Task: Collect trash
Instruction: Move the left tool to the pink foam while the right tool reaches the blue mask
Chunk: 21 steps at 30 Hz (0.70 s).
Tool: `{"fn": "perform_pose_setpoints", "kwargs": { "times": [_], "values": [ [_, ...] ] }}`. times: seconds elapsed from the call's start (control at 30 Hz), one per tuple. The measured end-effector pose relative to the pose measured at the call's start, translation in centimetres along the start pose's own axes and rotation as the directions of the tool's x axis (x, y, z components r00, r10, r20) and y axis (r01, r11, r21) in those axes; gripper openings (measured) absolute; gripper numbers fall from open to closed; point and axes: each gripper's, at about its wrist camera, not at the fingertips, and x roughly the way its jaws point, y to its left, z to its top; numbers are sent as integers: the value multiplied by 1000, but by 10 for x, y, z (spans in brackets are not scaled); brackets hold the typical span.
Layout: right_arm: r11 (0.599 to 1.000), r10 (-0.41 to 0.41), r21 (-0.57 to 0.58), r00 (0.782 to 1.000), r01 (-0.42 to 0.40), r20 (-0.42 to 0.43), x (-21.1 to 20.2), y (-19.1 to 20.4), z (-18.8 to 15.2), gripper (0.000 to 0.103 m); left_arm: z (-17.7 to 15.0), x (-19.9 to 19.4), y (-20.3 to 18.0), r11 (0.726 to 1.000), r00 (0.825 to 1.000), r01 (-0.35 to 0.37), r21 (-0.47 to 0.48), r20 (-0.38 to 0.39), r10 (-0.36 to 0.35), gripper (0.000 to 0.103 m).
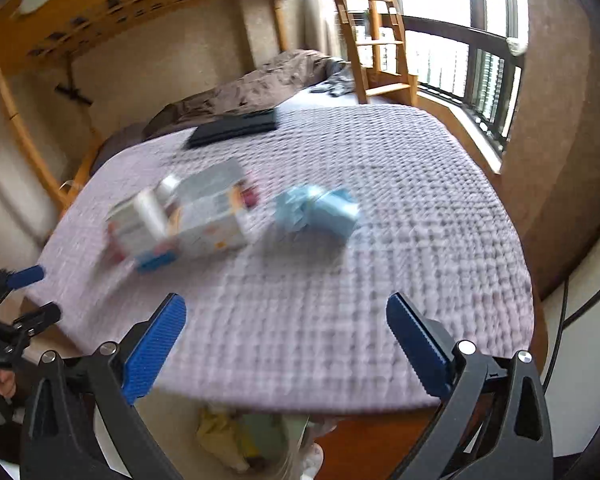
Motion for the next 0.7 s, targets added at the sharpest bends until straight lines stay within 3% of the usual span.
{"fn": "perform_pose_setpoints", "kwargs": {
  "times": [0.2,0.7],
  "values": [
    [997,-73,3,997,73,-31,41,-19,29,99,32,41,11,1000,1000,-9,-26,-28,8,102],
    [995,-38,90,997,44,-74,115,-27,64,99,54,85,13,999,998,32,-26,-45,-33,102]
  ]
}}
